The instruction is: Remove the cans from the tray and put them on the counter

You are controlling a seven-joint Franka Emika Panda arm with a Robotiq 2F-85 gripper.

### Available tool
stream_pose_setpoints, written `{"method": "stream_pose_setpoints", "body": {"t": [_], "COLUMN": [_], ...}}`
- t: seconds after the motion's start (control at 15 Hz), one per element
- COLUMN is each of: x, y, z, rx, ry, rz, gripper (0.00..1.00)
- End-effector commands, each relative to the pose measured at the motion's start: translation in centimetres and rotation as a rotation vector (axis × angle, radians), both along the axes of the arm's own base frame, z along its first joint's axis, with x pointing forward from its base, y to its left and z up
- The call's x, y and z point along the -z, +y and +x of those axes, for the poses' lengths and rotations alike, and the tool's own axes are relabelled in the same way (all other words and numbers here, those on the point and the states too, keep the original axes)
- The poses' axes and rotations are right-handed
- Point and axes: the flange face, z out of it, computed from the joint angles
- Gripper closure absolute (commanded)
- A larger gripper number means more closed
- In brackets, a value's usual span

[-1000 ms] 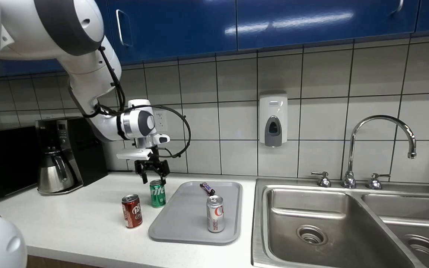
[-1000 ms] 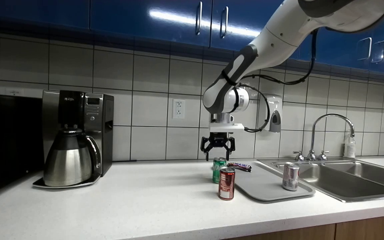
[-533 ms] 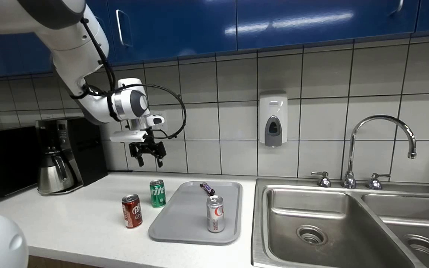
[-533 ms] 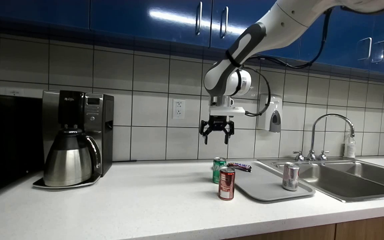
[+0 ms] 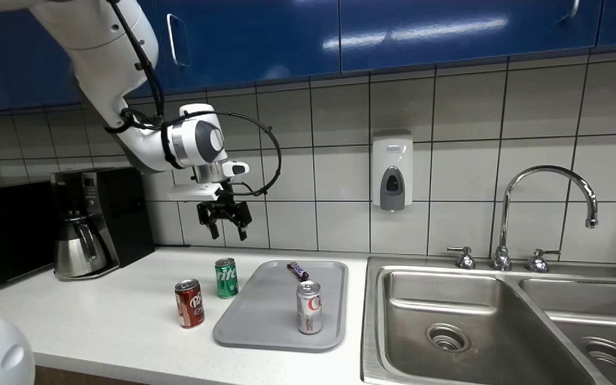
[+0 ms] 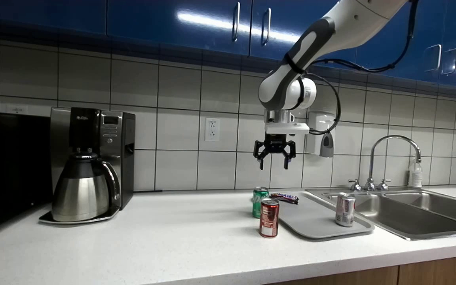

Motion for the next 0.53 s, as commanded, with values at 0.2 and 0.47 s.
{"method": "stream_pose_setpoints", "body": {"t": [0.2,0.47], "x": [-1.1,-1.0], "y": [-7.9,-13.2], "z": [-4.5,-7.2], "rx": [0.072,0.113], "ry": [0.026,0.051], "rz": [-0.022,-0.040], "gripper": [0.00,0.00]}}
